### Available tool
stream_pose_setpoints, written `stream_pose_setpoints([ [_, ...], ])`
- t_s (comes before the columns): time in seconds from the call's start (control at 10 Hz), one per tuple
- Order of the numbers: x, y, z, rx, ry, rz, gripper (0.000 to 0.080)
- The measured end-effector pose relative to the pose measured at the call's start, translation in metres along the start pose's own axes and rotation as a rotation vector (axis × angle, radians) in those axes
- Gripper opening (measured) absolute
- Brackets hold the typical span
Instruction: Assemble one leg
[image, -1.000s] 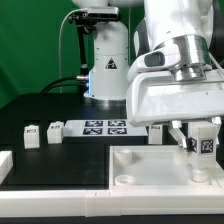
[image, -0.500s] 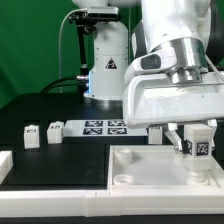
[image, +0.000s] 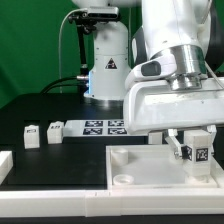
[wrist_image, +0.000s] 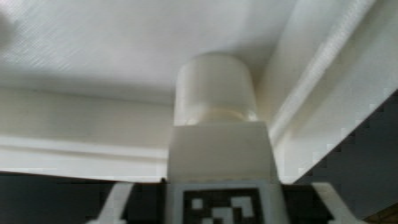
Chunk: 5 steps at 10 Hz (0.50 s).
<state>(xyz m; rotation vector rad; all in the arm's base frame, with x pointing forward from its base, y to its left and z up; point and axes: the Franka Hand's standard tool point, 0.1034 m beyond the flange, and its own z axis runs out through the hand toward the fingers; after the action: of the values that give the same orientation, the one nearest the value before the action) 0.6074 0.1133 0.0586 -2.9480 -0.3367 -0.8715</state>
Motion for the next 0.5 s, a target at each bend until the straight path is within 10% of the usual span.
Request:
stream_pose_setpoints([
  [0.3, -0.0007, 0.0000, 0.0004, 0.001, -0.004, 0.000, 0.0397],
  [0.5, -0.0007, 0.0000, 0.0004, 0.001, -0.004, 0.000, 0.0625],
])
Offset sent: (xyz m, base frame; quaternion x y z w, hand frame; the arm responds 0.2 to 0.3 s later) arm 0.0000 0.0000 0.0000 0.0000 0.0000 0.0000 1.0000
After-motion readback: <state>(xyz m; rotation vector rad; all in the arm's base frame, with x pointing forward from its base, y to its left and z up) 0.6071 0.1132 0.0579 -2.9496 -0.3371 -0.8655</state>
